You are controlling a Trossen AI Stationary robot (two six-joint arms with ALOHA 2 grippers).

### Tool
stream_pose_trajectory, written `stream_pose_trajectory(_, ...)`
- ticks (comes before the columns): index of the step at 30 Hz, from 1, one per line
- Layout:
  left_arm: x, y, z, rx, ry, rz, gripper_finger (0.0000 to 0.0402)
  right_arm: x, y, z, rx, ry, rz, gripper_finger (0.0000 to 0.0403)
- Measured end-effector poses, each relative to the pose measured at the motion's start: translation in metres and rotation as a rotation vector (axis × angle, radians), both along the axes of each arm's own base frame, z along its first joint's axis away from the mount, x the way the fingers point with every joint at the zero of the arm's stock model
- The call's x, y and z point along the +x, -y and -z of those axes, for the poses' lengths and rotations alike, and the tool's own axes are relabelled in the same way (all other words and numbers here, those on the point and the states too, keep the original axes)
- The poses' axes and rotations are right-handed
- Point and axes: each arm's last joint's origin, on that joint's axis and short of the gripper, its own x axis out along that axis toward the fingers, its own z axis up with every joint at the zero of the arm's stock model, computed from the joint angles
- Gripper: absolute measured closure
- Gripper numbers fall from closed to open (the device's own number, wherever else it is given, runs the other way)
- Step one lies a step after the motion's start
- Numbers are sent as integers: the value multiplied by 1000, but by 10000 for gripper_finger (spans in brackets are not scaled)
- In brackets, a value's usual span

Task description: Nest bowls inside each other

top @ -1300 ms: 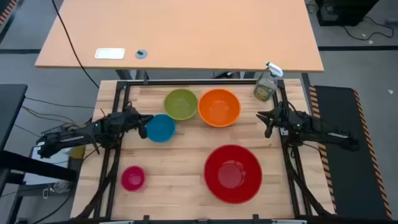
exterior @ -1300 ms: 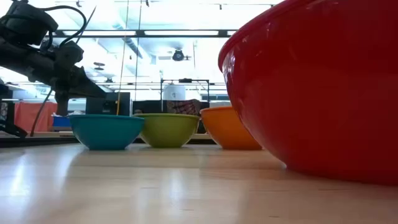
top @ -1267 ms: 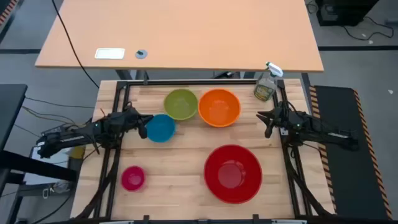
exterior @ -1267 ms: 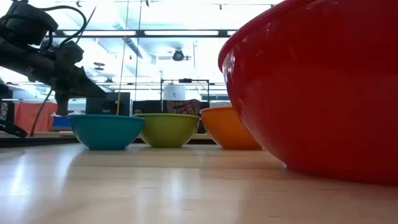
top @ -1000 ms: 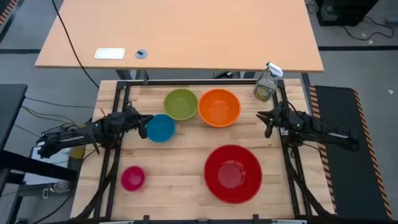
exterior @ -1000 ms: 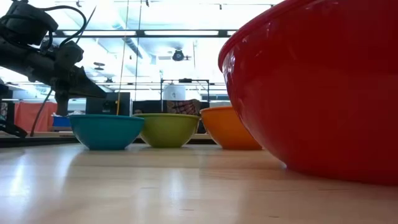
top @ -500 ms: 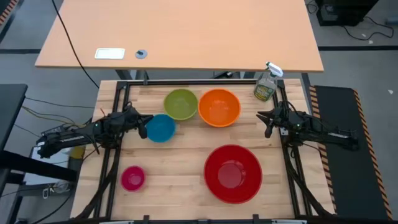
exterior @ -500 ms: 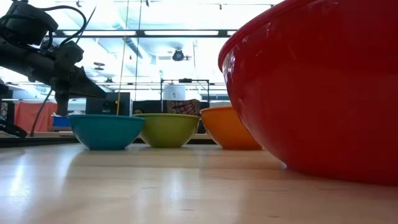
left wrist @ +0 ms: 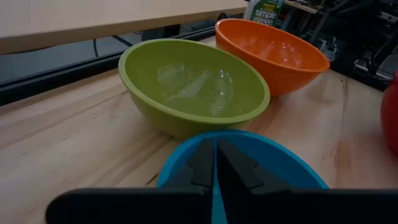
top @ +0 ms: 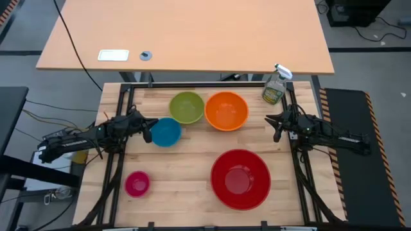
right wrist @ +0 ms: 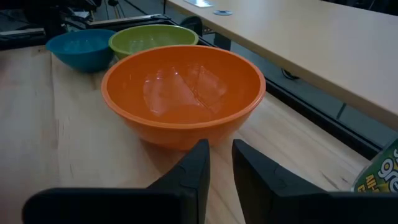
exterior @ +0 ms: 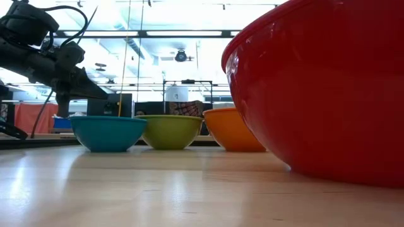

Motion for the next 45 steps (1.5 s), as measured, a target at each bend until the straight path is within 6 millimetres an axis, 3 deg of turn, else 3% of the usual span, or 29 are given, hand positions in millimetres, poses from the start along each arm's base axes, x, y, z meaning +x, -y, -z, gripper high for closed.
stream_pose_trajectory(22,0,0,0,-11,10,-4,379,0,0,0,0,0,0,325)
stream_pose_trajectory(29,2,-3,-13,-344,386,-194,379,0,0,0,0,0,0,325)
stream_pose_trajectory(35,2,-10,-16,-232,428,-423,379,0,0,0,0,0,0,325)
stream_pose_trajectory(45,6,-13,-24,-309,577,-447,379,0,0,-1,-1,7,0,325)
